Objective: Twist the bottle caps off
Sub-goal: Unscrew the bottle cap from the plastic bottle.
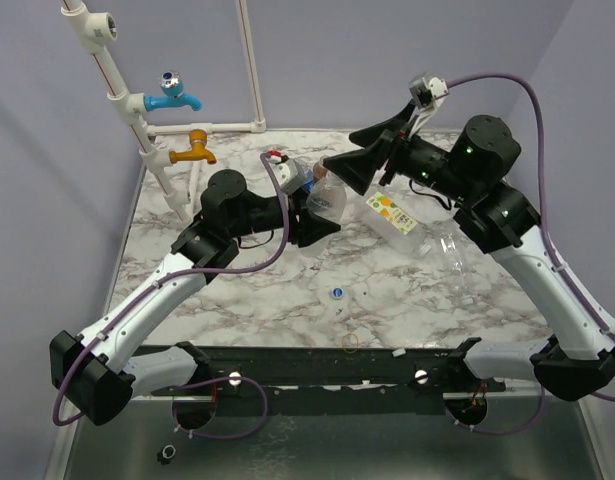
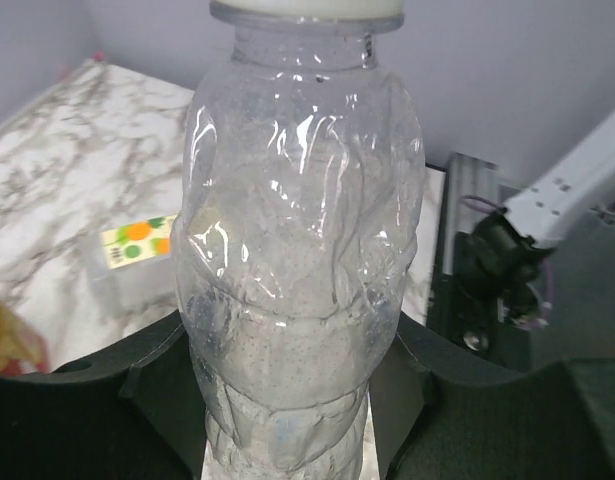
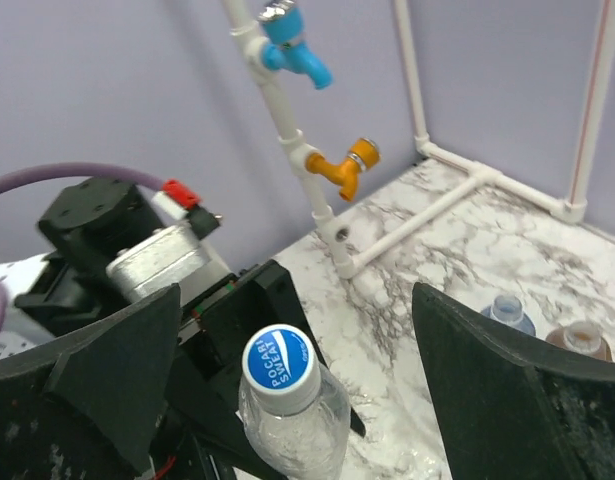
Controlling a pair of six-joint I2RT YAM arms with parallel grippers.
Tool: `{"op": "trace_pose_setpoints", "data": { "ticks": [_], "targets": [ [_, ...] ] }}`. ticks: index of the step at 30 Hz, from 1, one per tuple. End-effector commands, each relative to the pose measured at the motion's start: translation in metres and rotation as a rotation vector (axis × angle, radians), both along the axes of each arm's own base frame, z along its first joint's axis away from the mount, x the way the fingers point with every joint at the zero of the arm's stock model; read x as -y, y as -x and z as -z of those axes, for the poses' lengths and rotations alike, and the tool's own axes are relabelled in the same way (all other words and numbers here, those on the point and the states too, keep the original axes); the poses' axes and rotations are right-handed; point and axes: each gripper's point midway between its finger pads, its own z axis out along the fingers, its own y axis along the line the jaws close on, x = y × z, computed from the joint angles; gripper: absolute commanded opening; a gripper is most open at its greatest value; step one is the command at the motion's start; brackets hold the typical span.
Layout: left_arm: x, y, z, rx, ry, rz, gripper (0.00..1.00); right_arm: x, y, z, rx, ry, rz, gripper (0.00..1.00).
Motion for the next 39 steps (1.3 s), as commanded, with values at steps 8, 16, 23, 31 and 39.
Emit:
{"op": "trace_pose_setpoints", "data": {
  "ticks": [8, 16, 23, 31, 39],
  "targets": [
    [-0.029, -0.057, 0.014, 0.056, -0.066, -0.360, 0.00, -0.016, -0.038, 0.035, -0.180, 0.052, 0.081, 0.83],
    [-0.029, -0.052, 0.021, 0.031, -0.069, -0.343, 0.00, -0.023, -0.042, 0.034, -0.177, 0.034, 0.065, 0.37],
    [-0.027, -0.049, 0.020, 0.024, -0.064, -0.328, 0.00, -0.029, -0.038, 0.042, -0.183, 0.063, 0.020, 0.20],
    [-0.015, -0.020, 0.017, -0.007, -0.040, -0.163, 0.00, -0.022, -0.006, 0.030, -0.059, 0.087, -0.089, 0.10],
    [-0.009, -0.002, 0.011, -0.030, -0.018, -0.060, 0.00, -0.022, 0.011, 0.032, -0.024, 0.122, -0.168, 0.43]
  ]
}}
